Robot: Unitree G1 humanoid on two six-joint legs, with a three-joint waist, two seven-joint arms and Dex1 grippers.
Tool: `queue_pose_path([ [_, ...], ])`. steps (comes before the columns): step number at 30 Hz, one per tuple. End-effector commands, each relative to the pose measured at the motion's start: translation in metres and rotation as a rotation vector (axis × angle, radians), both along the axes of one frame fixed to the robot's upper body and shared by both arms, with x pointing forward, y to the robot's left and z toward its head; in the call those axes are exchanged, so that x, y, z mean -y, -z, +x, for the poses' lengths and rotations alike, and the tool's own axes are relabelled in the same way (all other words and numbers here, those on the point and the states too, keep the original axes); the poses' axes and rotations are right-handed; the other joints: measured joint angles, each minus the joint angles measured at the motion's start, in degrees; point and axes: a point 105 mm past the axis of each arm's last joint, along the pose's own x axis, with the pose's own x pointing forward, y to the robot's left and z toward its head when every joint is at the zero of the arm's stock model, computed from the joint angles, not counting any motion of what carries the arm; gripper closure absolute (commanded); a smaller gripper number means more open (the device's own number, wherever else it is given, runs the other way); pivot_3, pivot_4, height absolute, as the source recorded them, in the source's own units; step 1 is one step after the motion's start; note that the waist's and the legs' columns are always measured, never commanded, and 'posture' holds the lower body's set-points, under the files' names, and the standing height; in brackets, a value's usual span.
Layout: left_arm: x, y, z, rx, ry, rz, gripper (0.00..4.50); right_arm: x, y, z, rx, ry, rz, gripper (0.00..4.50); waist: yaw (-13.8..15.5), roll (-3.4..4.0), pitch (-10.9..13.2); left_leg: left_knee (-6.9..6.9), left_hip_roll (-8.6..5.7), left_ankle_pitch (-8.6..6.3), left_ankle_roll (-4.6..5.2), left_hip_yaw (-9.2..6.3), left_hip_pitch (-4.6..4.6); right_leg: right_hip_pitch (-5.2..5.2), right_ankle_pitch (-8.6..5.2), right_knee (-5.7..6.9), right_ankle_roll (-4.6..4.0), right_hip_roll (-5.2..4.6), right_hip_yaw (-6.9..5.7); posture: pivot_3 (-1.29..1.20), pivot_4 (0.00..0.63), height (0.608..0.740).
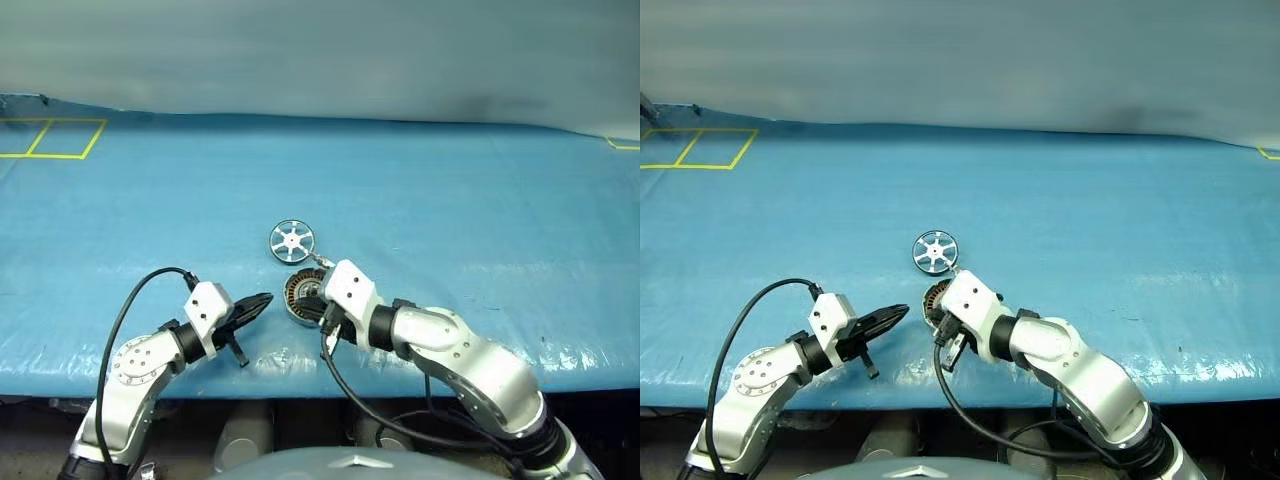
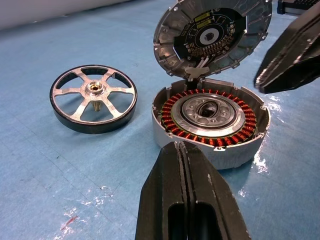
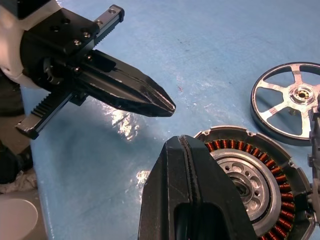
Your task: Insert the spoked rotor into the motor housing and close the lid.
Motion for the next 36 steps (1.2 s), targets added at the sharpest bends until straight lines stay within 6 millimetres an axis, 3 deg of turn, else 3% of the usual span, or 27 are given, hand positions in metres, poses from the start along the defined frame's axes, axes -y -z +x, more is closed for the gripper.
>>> queue_pose_path([
  [1, 0.001, -0.003, 0.000, 0.029, -0.003, -0.012, 4.50, -0.004, 0.001, 0.007, 0.032, 0.043, -0.028, 4.49, -0.02, -0.01, 0.00, 0.00, 0.00, 0.00, 0.00, 0.00, -0.01, -0.01, 0.00, 0.00, 0.00, 0.00, 0.00, 0.00, 0.150, 0.740],
  [14, 0.003, 0.001, -0.004, 0.035, 0.019, 0.000, 4.50, -0.004, 0.014, 0.024, 0.045, 0.192, -0.067, 4.49, -0.69, 0.02, -0.01, -0.01, 0.01, 0.00, 0.01, 0.00, 0.02, -0.01, 0.01, 0.05, 0.00, 0.02, 0.00, 0.00, 0.150, 0.740],
  [36, 0.009, 0.003, -0.002, 0.013, 0.064, -0.005, 4.50, 0.011, 0.029, 0.013, -0.066, 0.319, -0.030, 4.49, -0.74, 0.02, -0.01, -0.01, 0.01, 0.01, 0.01, -0.01, 0.03, 0.01, 0.01, 0.05, 0.01, 0.02, 0.01, 0.00, 0.150, 0.740],
])
